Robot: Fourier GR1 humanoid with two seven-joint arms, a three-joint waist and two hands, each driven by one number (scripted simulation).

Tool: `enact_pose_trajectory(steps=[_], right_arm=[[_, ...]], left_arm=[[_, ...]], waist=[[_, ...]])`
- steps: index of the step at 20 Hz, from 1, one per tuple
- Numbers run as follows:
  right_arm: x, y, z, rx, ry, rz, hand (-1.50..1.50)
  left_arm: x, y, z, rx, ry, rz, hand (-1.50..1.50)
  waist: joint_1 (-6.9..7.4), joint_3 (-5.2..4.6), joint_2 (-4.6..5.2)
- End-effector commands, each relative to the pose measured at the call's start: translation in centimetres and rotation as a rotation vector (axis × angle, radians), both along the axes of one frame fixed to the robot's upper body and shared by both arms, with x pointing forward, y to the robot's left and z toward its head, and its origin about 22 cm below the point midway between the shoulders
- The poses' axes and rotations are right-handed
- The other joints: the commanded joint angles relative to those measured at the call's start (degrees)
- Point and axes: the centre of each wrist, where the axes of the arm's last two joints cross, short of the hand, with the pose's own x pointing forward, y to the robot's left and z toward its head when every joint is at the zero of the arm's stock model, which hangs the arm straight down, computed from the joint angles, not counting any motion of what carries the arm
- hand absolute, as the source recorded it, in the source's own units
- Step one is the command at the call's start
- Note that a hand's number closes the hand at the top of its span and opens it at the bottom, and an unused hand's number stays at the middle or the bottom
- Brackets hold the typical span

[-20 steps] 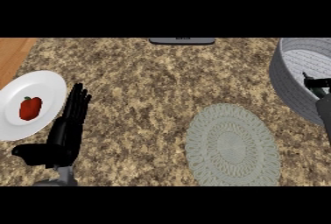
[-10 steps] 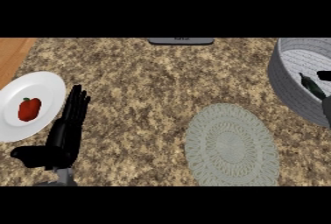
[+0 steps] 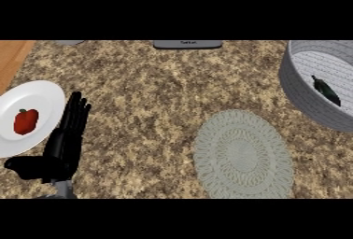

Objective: Pick the eggplant from the placemat and place it in the basket

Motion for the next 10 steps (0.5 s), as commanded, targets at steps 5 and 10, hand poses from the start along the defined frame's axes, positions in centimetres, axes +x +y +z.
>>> enact_pose_trajectory(steps=[5,10], right_arm=[[-6.8,2.5,3.6,-0.003,-0.122,0.006,-1.5],[-12.7,4.1,4.5,0.005,-0.23,0.095,-1.5]], left_arm=[[1.0,-0.3,0.9,0.009,-0.014,0.021,0.0],[0.3,0.2,0.8,0.006,0.003,0.013,0.0]], waist=[[-1.12,-0.01,-0.21],[-0.1,0.08,0.11]])
